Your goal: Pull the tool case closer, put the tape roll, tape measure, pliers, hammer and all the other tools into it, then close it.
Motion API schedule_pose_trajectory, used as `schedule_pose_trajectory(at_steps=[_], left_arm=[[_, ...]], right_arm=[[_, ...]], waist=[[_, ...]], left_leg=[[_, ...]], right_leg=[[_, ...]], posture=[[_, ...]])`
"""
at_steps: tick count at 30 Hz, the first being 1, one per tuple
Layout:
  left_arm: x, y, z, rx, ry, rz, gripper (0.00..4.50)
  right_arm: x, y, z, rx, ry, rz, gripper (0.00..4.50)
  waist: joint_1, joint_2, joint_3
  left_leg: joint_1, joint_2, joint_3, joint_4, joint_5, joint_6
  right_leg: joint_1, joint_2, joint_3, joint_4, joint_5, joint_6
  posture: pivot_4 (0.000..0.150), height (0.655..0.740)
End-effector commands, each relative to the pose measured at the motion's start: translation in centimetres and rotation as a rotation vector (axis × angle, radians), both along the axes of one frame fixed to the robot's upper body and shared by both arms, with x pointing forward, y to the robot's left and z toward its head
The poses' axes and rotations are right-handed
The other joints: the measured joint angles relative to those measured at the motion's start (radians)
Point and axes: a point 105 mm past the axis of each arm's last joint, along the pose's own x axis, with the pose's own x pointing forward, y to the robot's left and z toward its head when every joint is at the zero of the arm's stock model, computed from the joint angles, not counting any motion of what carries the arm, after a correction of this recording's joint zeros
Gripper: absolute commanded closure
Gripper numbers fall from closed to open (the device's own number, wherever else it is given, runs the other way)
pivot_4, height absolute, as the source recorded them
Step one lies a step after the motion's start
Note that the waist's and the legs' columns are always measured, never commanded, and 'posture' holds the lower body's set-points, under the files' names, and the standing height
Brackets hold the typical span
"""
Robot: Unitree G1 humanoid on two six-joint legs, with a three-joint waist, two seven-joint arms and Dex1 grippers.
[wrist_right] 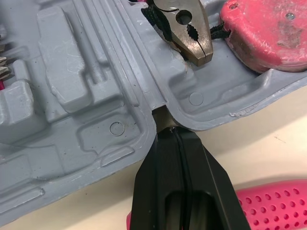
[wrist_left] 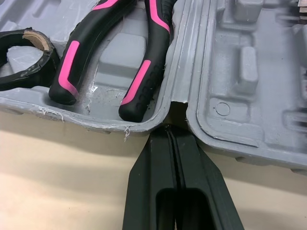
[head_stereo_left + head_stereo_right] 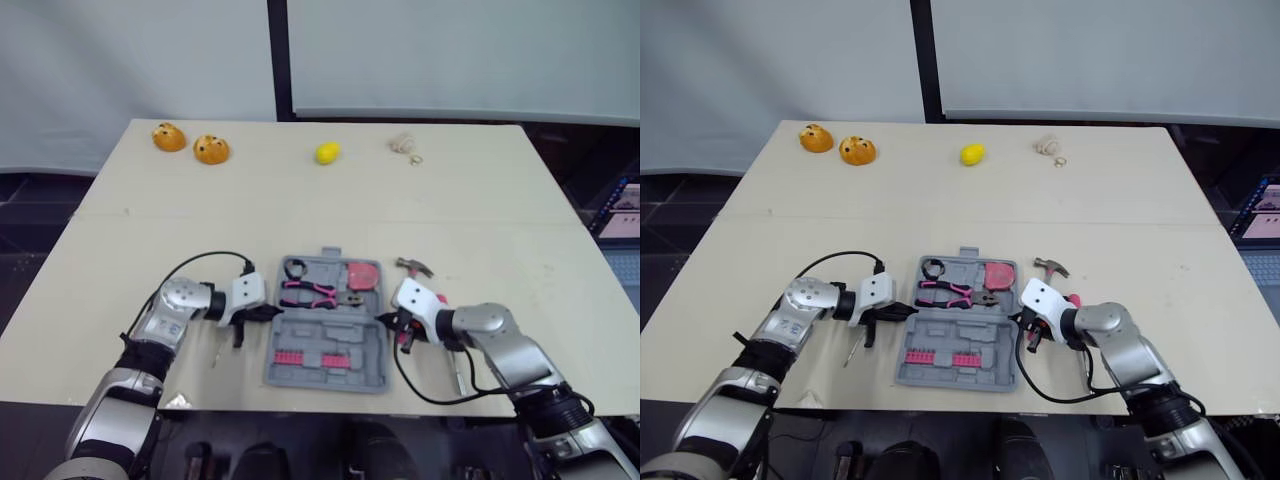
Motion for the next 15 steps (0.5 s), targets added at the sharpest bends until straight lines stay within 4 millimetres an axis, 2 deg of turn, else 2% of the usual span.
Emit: schedule_pose_trajectory(at_steps=[1,15], left_arm=[[-0.28,-0.95,-0.91,0.009,0.018,-0.009,4.47],[-0.77,-0.07,-0.77,0.012,0.025,0.006,4.47]], right_arm=[[0.02,1.47,0.80,0.039,-0.038,0.046,4.50],[0.29,1.06,1.59,0.042,-0.052,0.042,4.50]], waist=[[0.000,0.000,0.000],[-0.001,0.000,0.000]], left_leg=[[0.000,0.000,0.000,0.000,0.000,0.000],[0.000,0.000,0.000,0.000,0.000,0.000]], right_leg=[[0.000,0.000,0.000,0.000,0.000,0.000],[0.000,0.000,0.000,0.000,0.000,0.000]], posture=[[0.150,0.7370],[0.150,0.7370]])
